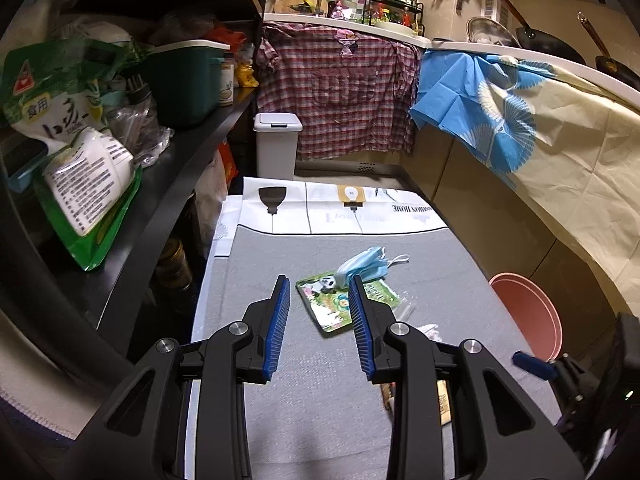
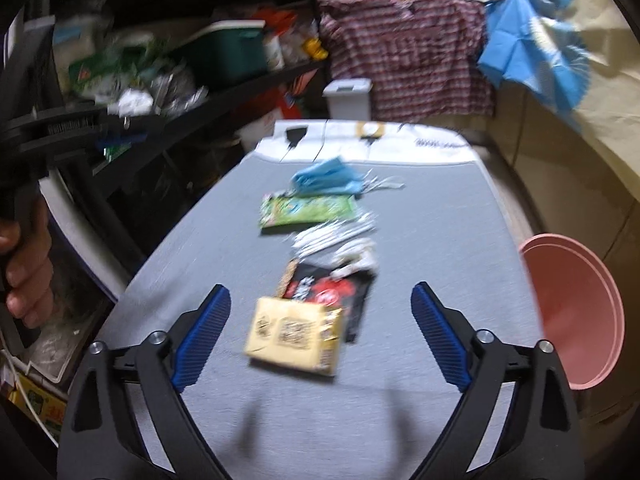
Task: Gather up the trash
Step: 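Move both tools back over the table toward the remaining trash, then grasp the green seed packet with the left tool while the right tool grasps the beige tissue pack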
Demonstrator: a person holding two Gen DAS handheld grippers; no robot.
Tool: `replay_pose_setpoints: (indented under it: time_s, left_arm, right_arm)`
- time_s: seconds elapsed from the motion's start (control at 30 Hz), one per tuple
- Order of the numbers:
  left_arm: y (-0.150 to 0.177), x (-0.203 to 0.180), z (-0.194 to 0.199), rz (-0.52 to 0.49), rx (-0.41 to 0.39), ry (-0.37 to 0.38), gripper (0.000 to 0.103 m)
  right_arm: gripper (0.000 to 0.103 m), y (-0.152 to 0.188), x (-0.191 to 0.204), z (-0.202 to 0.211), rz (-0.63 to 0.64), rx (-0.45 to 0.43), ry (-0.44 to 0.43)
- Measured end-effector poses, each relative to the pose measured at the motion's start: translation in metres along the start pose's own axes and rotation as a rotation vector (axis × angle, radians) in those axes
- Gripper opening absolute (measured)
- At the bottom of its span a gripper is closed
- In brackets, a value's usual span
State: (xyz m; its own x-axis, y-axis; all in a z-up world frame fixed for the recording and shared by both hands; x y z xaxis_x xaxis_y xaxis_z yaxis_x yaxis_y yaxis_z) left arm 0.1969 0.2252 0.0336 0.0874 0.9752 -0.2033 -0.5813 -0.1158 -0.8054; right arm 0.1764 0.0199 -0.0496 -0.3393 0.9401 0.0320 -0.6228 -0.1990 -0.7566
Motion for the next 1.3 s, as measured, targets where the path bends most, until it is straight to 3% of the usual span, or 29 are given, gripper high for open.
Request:
replay_pose_setpoints:
  time_s: [0.37, 0.57, 0.7, 0.93, 1.3]
  left_arm:
    - [0.018, 0.026, -0.021, 0.059, 0.052, 0.005, 0.030]
    - [0.030, 0.033, -0.048, 0.096, 0.097, 0.023, 0.030]
    - [0.034, 0.034, -0.069, 0.120, 0.120, 0.034, 0.030]
    - [0.037, 0.029, -0.104, 0.148, 0.145, 0.043, 0.030]
    - [0.042, 0.036, -0.159, 0.220, 0.186, 0.068, 0.030]
  right_arm:
    - [0.091, 0.029, 0.023, -0.053, 0.028, 0.180, 0.057]
    - [0.089, 0.034, 0.018, -0.058, 0.045, 0.191, 0.071]
    - [0.074, 0.032, 0.011, -0.057, 0.046, 0.187, 0.064]
    - [0.066, 0.027, -0.005, -0.054, 0.021, 0.178, 0.059]
    - [0.063, 0.025, -0.028, -0.058, -0.006, 0.168, 0.075]
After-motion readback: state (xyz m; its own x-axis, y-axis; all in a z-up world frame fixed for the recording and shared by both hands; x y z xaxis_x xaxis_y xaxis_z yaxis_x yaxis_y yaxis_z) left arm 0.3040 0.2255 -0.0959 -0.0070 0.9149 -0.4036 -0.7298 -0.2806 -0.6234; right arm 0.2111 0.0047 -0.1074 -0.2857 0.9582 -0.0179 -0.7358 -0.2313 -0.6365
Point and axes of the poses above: each gripper's, at about its wrist camera, not at the fingertips, and z roughly against the way its jaws point, x to its left, y to its underside, the point moved 4 cm from there along -z, roughly the way its jaws point, and after that the axes turned 9 degrees about y, right-handed, at the moved point
